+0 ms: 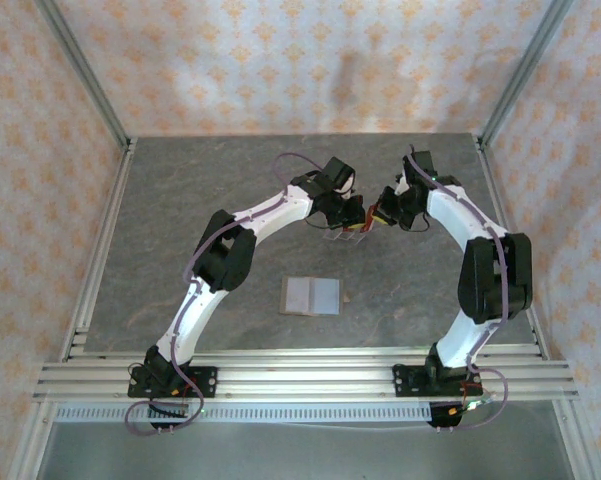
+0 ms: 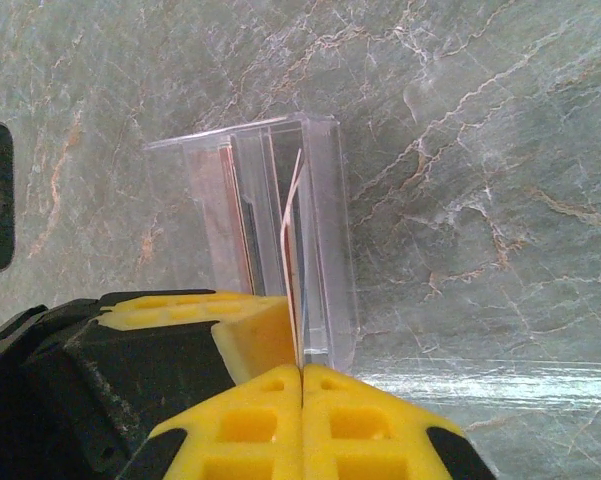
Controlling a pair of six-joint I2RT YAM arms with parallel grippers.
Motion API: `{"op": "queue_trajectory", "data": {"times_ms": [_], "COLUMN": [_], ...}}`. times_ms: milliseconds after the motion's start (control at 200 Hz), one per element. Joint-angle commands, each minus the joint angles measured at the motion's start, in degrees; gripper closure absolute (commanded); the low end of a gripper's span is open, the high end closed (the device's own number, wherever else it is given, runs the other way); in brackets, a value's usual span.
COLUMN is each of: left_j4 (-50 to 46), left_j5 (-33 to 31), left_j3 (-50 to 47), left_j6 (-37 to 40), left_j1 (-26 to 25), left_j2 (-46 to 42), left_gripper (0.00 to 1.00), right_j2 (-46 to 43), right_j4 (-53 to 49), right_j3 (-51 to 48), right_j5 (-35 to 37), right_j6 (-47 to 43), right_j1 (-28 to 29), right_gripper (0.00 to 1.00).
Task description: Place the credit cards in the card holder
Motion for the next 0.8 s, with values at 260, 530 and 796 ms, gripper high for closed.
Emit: {"op": "queue_trajectory", "data": {"times_ms": [260,530,796], "left_j4": [-2.2,-1.7,-3.5], "left_j5": [1.3,1.4,-2.9], "left_j3": [0.1,-0.3,-0.3], "left_j6": [-2.8,-3.7,-2.6], "left_j1": [0.6,0.1,0.1], "left_j2": [-0.4,-1.9,-4.2], "left_gripper": [0.99,0.99,0.99], "right_j2": [-1.1,-0.7,-0.4], "right_j4": [-2.2,-2.2,-2.2], "right_j3": [1.8,1.8,1.8], "right_j5": [1.2,1.4,1.3], "right_j6": [-1.0,-1.0,-1.1], "right_j1": [0.1,0.1,0.1], "right_gripper": [1.00,1.00,1.00]}}
